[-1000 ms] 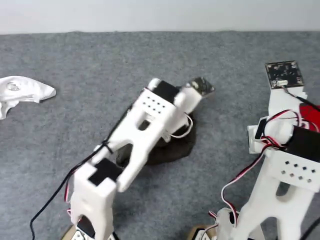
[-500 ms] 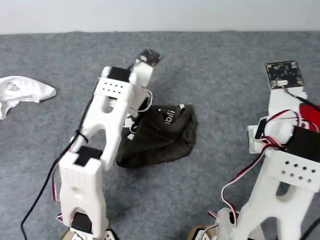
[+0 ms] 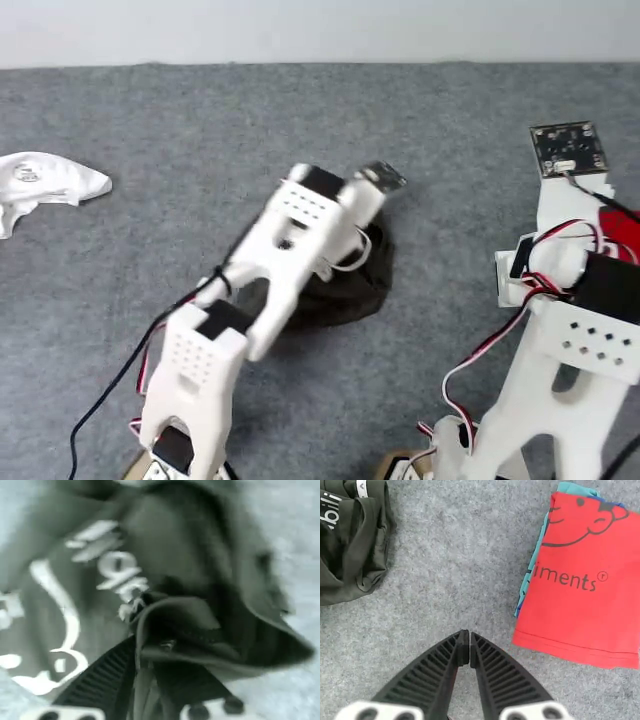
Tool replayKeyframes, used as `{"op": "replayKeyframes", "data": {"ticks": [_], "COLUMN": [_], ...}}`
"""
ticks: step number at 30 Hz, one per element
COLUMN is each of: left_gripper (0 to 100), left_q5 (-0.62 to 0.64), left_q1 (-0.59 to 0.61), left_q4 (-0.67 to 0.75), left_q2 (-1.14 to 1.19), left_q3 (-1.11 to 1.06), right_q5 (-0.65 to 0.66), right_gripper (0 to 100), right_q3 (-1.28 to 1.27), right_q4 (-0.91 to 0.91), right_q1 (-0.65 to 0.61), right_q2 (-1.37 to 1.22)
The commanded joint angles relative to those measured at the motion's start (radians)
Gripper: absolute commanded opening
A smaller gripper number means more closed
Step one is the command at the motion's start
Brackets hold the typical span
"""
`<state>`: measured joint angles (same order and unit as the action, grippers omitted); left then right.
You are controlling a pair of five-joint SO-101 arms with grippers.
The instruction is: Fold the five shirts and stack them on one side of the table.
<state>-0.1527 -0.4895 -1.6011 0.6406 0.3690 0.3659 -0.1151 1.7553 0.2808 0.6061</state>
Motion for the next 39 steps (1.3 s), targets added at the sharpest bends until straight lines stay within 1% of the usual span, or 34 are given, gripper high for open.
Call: {"op": "replayKeyframes", "data": {"ticks": [1,5,9,12,16,19,22,24,26,31,34,36,39], "left_gripper": [1,1,1,1,1,1,1,1,1,1,1,1,1], "left_q5": [-0.002,0.0,0.002,0.003,0.002,0.002,-0.002,-0.003,-0.003,0.0,0.002,0.002,0.002], "left_q1": [-0.057,-0.114,-0.16,-0.184,-0.207,-0.155,-0.049,0.008,0.037,0.04,0.008,-0.046,-0.137], "left_q4": [-0.064,-0.127,-0.153,-0.153,-0.152,-0.14,-0.091,-0.058,-0.034,0.04,0.04,-0.003,-0.031], "left_q2": [-0.031,-0.1,-0.204,-0.292,-0.4,-0.486,-0.535,-0.535,-0.519,-0.405,-0.339,-0.325,-0.348], "left_q3": [0.007,0.005,-0.001,-0.065,-0.219,-0.272,-0.277,-0.282,-0.3,-0.372,-0.414,-0.441,-0.499], "right_q5": [0.009,0.009,0.009,0.009,0.009,0.009,0.009,0.009,0.009,0.009,0.009,0.009,0.009], "right_gripper": [1.1,1.1,1.1,1.2,1.2,1.2,1.2,1.2,1.2,1.2,1.1,1.1,1.1], "right_q3": [0.009,0.009,0.011,0.011,0.011,0.011,0.011,0.011,0.011,0.011,0.011,0.011,0.011], "right_q4": [0.038,0.038,0.038,0.038,0.038,0.038,0.038,0.038,0.038,0.038,0.038,0.038,0.038], "right_q1": [0.012,0.012,0.012,0.012,0.012,0.012,0.012,0.012,0.008,0.008,0.012,0.012,0.012], "right_q2": [0.025,0.025,0.025,0.025,0.025,0.025,0.025,0.025,0.025,0.025,0.025,0.025,0.025]}}
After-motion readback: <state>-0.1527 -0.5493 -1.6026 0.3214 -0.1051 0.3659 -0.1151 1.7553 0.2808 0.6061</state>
